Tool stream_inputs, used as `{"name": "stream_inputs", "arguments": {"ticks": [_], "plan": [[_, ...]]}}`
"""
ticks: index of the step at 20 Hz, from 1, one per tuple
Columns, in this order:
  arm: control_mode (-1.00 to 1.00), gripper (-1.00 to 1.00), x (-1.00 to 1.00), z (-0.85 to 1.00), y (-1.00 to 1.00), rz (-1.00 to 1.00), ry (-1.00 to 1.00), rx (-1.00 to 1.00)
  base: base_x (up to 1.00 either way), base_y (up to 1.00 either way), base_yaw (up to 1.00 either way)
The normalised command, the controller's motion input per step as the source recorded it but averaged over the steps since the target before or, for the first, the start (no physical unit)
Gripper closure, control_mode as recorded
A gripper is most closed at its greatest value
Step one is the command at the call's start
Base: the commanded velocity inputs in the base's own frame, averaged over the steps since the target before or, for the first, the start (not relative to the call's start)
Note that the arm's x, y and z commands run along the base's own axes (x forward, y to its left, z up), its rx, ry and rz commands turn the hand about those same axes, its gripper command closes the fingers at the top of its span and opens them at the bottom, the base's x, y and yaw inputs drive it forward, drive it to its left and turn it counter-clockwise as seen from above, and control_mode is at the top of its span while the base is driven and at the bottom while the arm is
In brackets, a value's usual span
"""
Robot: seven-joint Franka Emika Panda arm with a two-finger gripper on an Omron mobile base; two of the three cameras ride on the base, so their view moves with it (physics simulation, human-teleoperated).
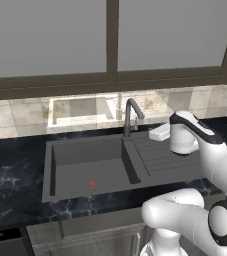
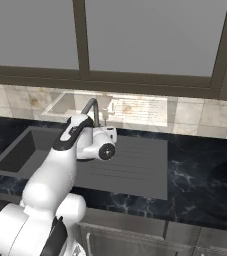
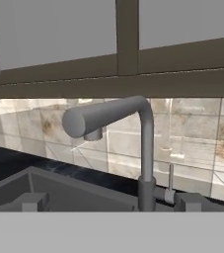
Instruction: Soak the sponge with water for a few seconds and then drop it inside the sink.
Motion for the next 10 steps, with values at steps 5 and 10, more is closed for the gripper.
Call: {"name": "stream_inputs", "arguments": {"ticks": [5,10], "plan": [[-1.0,-1.0,0.16,-0.12,0.0,0.0,0.0,0.0,0.0,0.0,0.0],[-1.0,-1.0,0.18,-0.06,0.0,0.0,0.0,0.0,0.0,0.0,0.0]]}}
